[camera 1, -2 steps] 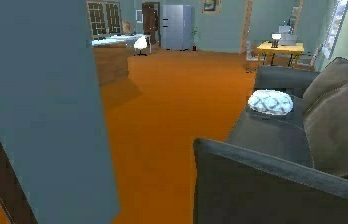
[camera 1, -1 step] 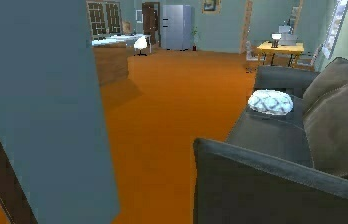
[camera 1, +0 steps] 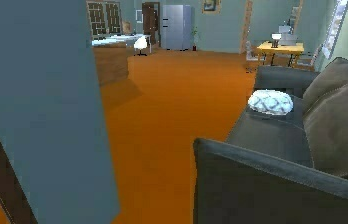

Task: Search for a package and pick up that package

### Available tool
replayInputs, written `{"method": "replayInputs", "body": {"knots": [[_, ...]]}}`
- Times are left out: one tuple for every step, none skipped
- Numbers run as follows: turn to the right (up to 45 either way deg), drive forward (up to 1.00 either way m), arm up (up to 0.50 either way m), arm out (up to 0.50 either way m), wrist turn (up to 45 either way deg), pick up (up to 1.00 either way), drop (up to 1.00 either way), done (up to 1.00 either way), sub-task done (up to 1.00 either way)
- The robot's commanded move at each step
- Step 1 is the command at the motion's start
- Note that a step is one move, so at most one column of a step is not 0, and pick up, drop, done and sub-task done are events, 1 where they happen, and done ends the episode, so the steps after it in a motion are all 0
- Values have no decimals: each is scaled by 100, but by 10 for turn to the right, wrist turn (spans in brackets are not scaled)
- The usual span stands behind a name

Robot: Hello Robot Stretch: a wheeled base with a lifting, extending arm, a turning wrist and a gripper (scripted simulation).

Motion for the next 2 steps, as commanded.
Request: {"method": "replayInputs", "body": {"knots": [[0, 0, -30, 0, 0, 0, 0, 0, 0], [0, 0, 0, 0, 0, 100, 0, 0, 0]]}}
